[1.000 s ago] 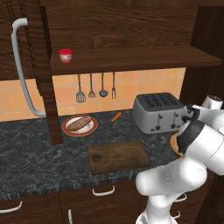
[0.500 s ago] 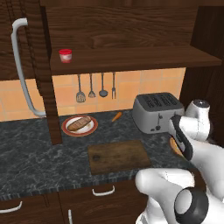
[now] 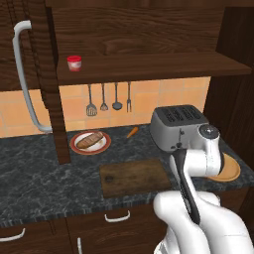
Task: From the different types of pastries on the counter, select a croissant and place it on the cutting board. Then retrieve a jar of jam from the cabinet and place it alongside the croissant on the cutting board.
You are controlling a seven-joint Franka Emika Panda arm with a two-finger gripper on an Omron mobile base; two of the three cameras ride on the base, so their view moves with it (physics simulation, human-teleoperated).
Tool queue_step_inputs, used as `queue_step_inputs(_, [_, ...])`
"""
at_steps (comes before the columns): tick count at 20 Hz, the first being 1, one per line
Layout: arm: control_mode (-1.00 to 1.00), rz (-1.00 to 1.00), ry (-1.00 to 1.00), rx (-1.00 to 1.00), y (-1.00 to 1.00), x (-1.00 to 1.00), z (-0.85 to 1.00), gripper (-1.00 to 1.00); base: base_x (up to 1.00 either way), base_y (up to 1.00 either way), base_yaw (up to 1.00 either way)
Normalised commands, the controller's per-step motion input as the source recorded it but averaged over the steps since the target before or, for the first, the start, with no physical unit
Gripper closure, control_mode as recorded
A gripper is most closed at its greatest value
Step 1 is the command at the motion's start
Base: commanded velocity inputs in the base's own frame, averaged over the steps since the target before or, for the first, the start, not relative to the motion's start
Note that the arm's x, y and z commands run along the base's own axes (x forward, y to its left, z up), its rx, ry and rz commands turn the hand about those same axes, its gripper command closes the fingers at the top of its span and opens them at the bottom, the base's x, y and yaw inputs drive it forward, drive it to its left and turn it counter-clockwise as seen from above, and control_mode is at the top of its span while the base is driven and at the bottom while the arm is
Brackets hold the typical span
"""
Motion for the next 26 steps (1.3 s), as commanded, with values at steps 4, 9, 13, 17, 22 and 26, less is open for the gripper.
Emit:
queue_step_inputs(4, [-1.00,0.04,-0.01,0.00,0.59,0.03,0.09,1.00,0.00,0.00,0.00])
queue_step_inputs(9, [-1.00,0.06,0.00,0.00,0.74,0.00,0.00,1.00,0.00,0.00,0.00])
queue_step_inputs(13, [-1.00,0.07,0.00,0.00,0.82,0.00,-0.03,1.00,0.00,0.00,0.00])
queue_step_inputs(17, [-1.00,0.07,0.00,0.00,0.54,0.12,-0.17,1.00,0.00,0.00,0.00])
queue_step_inputs(22, [-1.00,0.03,0.00,0.00,-0.07,0.56,-0.07,1.00,0.00,0.00,0.00])
queue_step_inputs(26, [-1.00,0.01,0.04,0.00,-0.25,0.16,-0.03,1.00,0.00,0.00,0.00])
